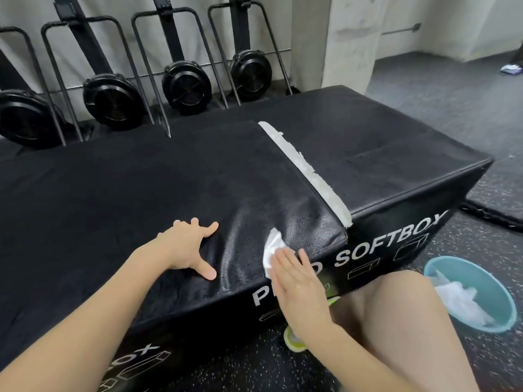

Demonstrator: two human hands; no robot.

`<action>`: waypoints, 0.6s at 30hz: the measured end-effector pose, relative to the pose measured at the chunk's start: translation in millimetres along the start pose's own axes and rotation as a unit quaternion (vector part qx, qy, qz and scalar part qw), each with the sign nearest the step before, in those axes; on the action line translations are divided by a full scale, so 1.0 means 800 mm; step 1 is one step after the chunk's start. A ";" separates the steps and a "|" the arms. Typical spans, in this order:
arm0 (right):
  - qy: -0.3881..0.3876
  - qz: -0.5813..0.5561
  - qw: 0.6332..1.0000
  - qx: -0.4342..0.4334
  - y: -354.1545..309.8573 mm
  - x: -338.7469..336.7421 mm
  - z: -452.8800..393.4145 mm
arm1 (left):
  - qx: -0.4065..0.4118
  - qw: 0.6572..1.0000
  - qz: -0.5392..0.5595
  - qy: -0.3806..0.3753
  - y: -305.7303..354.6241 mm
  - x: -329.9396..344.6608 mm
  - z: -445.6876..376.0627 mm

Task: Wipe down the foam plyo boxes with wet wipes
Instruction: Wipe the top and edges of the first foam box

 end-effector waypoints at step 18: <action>0.112 -0.029 0.983 0.142 0.105 -0.076 0.014 | -0.001 1.000 -0.005 -0.005 0.004 -0.005 0.008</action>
Point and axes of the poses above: each hand's wrist, its own z-axis away from the middle knuckle, its own x-axis out of the palm, y = z × x, the point moved 9 cm from there along -z, towards the middle knuckle, and after that the axes turned 13 degrees about -z, right-handed, at the moved point
